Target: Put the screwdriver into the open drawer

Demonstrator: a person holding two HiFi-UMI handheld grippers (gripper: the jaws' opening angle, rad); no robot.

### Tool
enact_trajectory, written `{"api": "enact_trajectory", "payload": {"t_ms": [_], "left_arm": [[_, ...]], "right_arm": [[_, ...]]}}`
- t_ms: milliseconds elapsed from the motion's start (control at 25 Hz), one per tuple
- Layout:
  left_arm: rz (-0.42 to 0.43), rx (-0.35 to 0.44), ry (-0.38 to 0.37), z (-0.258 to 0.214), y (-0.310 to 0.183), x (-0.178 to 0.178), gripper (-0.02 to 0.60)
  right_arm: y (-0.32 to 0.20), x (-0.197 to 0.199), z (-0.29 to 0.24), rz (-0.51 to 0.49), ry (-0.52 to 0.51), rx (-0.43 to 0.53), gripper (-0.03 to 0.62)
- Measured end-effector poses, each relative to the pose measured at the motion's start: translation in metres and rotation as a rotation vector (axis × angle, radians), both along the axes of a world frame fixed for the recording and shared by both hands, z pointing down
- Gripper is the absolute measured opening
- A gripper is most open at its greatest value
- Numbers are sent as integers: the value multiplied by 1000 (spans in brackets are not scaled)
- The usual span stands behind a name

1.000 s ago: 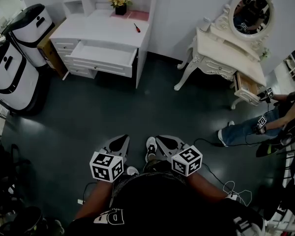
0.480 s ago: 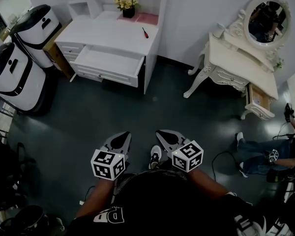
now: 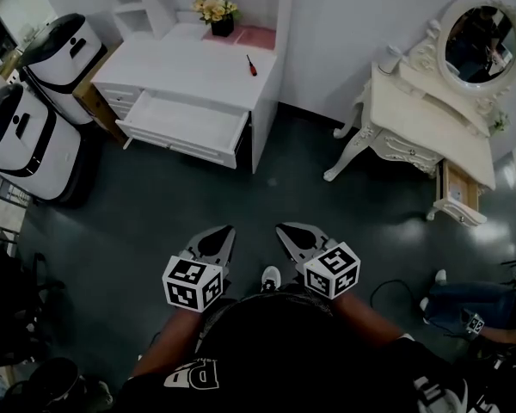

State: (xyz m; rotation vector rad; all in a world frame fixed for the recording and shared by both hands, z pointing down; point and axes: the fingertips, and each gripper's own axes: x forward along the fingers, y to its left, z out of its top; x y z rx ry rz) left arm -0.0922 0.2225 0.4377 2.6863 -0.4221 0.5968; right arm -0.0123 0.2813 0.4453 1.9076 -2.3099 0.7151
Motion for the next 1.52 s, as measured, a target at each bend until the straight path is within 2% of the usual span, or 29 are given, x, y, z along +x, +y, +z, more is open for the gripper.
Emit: {"api": "enact_trajectory", "payload": {"t_ms": [400,1040,1320,1520], "left_arm": [[-20,16,-23,-1,-13,45,15],[-28,2,-32,5,-37,66,15],[-39,10,-7,1,-69,76,15],[-42,-14,-24,11,-92,80,15]], "right_arm": [[-12,45,7,-16,-22,-4,9],[-25,69,16,2,-30,-31,9],[-48,81,15,17,-12,-31,9],[-77,84,19,5,-17,-47,9]]}}
